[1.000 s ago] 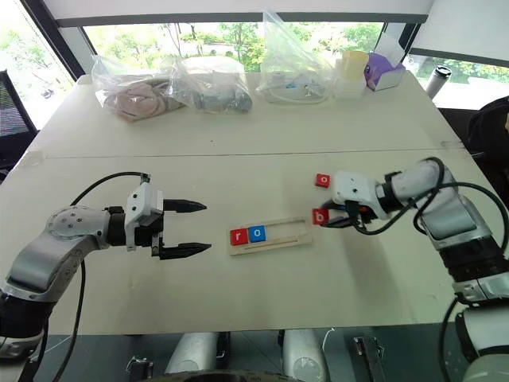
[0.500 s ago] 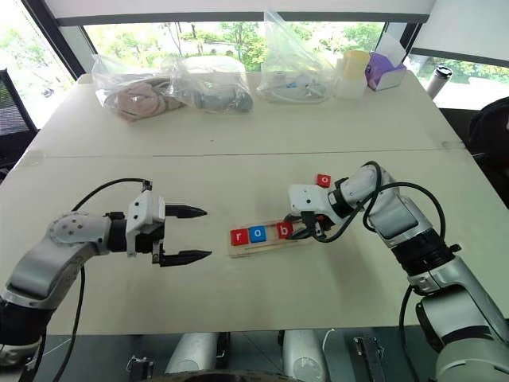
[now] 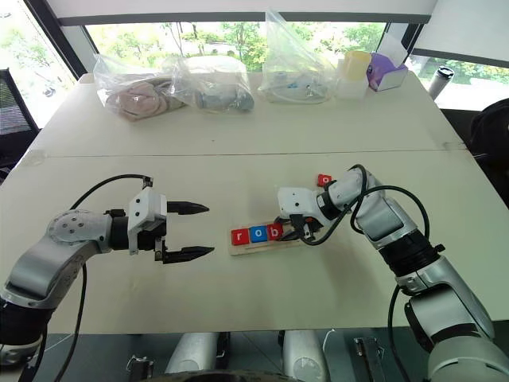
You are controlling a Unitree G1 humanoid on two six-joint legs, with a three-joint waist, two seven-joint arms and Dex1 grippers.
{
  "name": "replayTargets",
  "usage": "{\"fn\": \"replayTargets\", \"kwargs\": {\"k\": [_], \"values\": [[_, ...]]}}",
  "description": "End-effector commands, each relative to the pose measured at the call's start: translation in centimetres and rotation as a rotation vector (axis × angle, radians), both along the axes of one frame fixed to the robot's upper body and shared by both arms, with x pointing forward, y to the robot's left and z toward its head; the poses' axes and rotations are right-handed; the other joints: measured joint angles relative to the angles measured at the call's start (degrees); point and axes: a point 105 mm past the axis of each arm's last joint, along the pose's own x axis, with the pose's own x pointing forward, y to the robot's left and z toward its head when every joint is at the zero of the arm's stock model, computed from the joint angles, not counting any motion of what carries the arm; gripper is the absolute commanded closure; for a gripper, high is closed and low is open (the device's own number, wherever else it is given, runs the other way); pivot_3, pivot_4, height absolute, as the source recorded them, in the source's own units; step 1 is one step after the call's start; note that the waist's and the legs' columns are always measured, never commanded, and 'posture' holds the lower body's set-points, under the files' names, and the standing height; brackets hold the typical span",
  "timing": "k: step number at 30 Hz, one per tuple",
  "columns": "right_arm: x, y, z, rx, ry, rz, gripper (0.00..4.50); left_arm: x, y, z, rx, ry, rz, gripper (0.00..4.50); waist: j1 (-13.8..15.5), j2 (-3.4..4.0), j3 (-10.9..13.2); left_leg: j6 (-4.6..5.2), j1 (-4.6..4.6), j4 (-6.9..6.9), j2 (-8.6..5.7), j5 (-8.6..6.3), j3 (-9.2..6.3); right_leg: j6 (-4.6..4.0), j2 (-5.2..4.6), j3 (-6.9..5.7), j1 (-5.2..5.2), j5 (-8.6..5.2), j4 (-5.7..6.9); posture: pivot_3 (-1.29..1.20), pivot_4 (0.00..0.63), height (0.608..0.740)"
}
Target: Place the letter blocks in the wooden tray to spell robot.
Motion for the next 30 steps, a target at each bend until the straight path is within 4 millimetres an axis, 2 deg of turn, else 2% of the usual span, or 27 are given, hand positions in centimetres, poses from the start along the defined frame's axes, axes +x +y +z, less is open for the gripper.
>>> {"fn": "replayTargets", "kwargs": {"k": [1,10,17,21,25,28,30], "values": [[0.2,0.4,1.0,0.019,-0.045,0.019,3.37,-0.4,-0.5,1.0,-0.016,-0.041,-0.020,0.00,0.0,0.00,0.0,0.00,0.00,0.00,0.00,0.00,0.00,0.01,0.00,0.00,0.00,0.00,0.00,0.00,0.150,0.740],[0.2,0.3,0.6,0.014,-0.034,0.022,3.37,-0.7,-0.5,0.8,-0.016,-0.040,-0.014,0.00,0.0,0.00,0.0,0.00,0.00,0.01,0.00,0.00,0.00,0.00,0.00,0.00,0.00,0.00,0.00,0.00,0.150,0.740],[0.3,0.5,0.8,0.018,-0.034,0.023,0.04,-0.5,-0.4,0.6,-0.020,-0.040,-0.004,0.00,0.0,0.00,0.0,0.00,0.00,0.01,0.00,0.00,0.00,-0.01,0.00,0.00,0.00,0.00,0.00,0.00,0.150,0.740],[0.4,0.6,1.4,0.033,-0.043,0.022,0.04,-0.2,-0.3,0.6,-0.023,-0.039,0.002,0.00,0.0,0.00,0.0,0.00,0.00,0.01,0.00,0.00,0.00,0.00,0.00,0.00,0.00,0.00,0.00,0.00,0.150,0.740],[1.3,0.3,3.2,0.074,-0.097,-0.016,0.04,-0.1,-0.4,0.5,-0.026,-0.037,0.002,0.00,0.0,0.00,0.0,0.00,0.00,0.01,0.00,0.00,0.00,0.00,0.00,0.00,0.00,0.01,0.01,0.00,0.150,0.740],[4.2,-0.7,6.0,0.165,-0.221,-0.179,0.04,-0.1,-0.4,0.5,-0.029,-0.038,0.001,0.00,0.0,0.00,0.0,0.00,0.00,0.02,0.00,0.00,0.00,0.08,0.00,0.00,0.00,0.05,0.01,0.00,0.150,0.740],[6.8,-2.1,7.7,0.227,-0.307,-0.375,0.04,-0.1,-0.4,0.5,-0.031,-0.038,0.003,0.00,0.0,0.00,0.0,-0.02,0.01,0.02,0.00,0.01,0.01,0.05,0.00,0.01,0.00,0.05,0.01,0.00,0.150,0.740]]}}
